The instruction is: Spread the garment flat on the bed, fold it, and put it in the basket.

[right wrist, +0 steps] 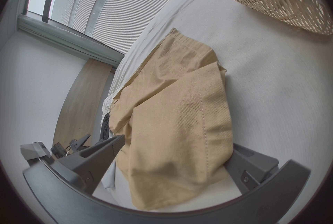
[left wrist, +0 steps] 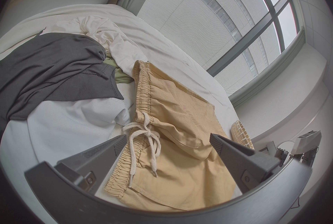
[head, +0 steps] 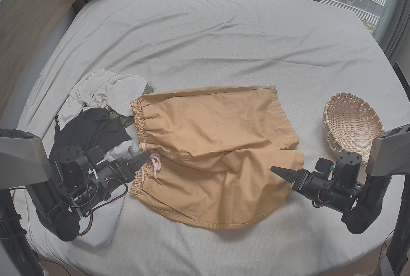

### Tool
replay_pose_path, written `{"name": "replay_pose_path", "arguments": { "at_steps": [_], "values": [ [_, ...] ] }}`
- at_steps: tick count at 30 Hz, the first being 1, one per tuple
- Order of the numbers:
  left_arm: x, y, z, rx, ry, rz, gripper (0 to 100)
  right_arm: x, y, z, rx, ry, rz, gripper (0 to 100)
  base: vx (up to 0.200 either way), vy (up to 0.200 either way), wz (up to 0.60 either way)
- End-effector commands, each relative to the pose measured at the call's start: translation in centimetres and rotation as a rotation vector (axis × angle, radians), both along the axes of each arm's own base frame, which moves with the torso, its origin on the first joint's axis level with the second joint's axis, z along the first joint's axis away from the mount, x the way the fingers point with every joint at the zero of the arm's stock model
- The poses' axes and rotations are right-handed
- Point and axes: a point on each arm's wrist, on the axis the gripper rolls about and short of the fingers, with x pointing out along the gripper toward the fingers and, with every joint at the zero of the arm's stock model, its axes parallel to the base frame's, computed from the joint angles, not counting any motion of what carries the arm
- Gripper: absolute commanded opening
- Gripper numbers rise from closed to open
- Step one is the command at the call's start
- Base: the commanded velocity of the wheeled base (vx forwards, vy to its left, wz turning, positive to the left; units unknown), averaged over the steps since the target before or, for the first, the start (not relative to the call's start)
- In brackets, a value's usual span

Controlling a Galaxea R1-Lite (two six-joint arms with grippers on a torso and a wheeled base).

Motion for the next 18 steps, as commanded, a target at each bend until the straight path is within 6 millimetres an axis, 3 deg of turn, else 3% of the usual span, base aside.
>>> {"name": "replay_pose_path", "arguments": {
  "at_steps": [1, 10, 18],
  "values": [
    [0.0, 0.0, 0.0, -0.001, -0.001, -0.001, 100, -2.0, -0.5, 1.6, 0.034, 0.001, 0.033, 100, 0.0, 0.0, 0.0],
    [0.0, -0.1, 0.1, -0.001, -0.004, -0.003, 100, -4.1, -1.9, 5.0, 0.208, 0.003, 0.057, 100, 0.0, 0.0, 0.0],
    [0.1, -0.2, 0.1, -0.002, -0.007, -0.004, 100, -3.8, -3.3, 5.1, 0.21, -0.001, 0.015, 100, 0.0, 0.0, 0.0]
  ]
}}
